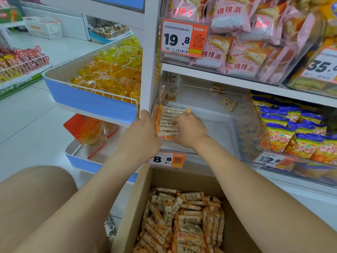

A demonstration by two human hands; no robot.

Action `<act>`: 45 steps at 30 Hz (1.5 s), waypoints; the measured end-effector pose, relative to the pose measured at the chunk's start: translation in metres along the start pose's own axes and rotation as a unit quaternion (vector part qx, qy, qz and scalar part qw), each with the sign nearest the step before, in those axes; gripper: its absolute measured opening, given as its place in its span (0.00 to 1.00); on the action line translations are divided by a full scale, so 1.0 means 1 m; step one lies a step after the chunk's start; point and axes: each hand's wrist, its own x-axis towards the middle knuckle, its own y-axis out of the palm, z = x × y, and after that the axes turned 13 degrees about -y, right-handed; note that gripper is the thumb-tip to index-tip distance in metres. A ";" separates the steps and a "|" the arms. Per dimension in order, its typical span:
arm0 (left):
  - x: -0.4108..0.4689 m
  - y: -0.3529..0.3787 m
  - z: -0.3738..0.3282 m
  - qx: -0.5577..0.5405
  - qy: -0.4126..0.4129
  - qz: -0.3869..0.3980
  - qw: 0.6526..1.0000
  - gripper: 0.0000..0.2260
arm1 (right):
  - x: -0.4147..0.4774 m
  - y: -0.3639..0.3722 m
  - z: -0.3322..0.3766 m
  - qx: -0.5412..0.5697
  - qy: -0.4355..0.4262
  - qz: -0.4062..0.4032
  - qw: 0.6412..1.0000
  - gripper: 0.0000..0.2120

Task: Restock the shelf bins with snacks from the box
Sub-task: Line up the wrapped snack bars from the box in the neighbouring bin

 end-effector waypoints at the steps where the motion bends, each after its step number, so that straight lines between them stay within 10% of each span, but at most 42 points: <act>1: 0.000 0.000 0.000 -0.001 0.000 -0.001 1.000 0.14 | -0.002 -0.001 -0.001 0.009 -0.003 -0.006 1.000 0.18; 11: -0.034 0.002 -0.003 0.009 0.131 -0.195 0.972 0.11 | -0.091 -0.042 0.019 0.184 -0.006 -0.184 0.966 0.10; 16: -0.073 0.018 -0.003 0.023 0.209 0.038 0.977 0.04 | -0.188 -0.035 0.038 0.194 -0.068 -0.039 0.978 0.08; 23: -0.095 0.111 0.013 0.287 0.195 0.377 0.859 0.03 | -0.237 0.058 0.027 0.161 -0.052 0.345 0.923 0.09; 39: -0.100 0.229 0.101 0.407 0.090 0.533 0.736 0.23 | -0.264 0.202 0.024 0.219 0.089 0.461 0.855 0.35; 45: -0.113 0.244 0.103 0.417 0.146 0.515 0.735 0.21 | -0.265 0.212 0.039 0.149 0.062 0.444 0.881 0.17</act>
